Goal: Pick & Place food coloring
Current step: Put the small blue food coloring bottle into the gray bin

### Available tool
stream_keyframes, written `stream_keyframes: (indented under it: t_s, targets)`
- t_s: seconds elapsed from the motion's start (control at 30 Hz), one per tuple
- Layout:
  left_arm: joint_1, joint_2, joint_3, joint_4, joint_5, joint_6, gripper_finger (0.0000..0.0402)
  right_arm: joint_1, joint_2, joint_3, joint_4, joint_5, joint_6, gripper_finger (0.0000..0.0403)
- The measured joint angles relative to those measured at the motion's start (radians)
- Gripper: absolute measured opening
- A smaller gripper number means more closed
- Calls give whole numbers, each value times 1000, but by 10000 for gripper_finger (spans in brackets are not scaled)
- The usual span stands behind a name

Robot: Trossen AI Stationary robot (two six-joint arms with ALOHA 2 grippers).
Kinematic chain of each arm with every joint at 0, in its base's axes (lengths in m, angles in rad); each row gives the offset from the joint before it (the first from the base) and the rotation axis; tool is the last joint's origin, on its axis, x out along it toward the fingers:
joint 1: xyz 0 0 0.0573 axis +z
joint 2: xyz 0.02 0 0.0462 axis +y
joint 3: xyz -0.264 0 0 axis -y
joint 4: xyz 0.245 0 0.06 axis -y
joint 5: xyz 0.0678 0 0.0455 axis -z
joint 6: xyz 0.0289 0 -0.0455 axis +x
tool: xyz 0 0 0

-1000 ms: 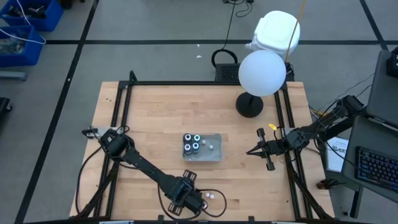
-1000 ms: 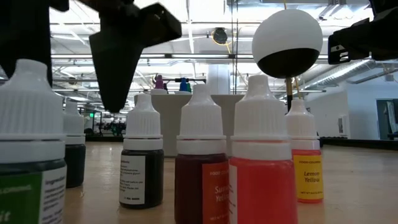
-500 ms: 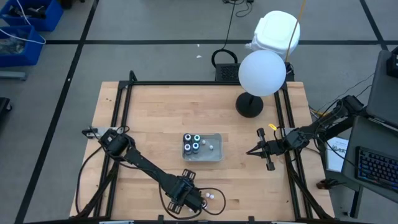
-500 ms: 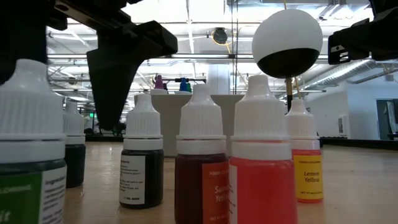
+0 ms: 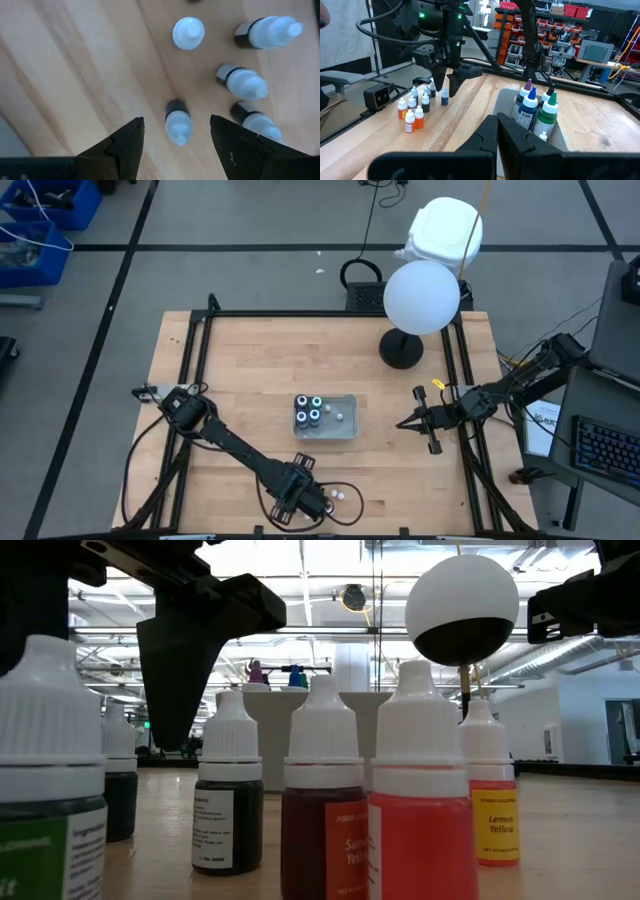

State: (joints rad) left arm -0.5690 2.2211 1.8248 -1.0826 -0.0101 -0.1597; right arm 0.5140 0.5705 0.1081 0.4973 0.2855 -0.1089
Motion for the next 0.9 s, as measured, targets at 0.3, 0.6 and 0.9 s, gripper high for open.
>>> stream_keyframes:
  t_s: [0.3,0.6,0.9]
  targets:
    - [1,-1,-25,58,36,7,232,0,0,0,0,0,-1,0]
    - [3,-1,-65,62,36,8,232,0,0,0,0,0,-7,0]
    - [5,-1,-65,91,35,20,232,0,0,0,0,0,-8,0]
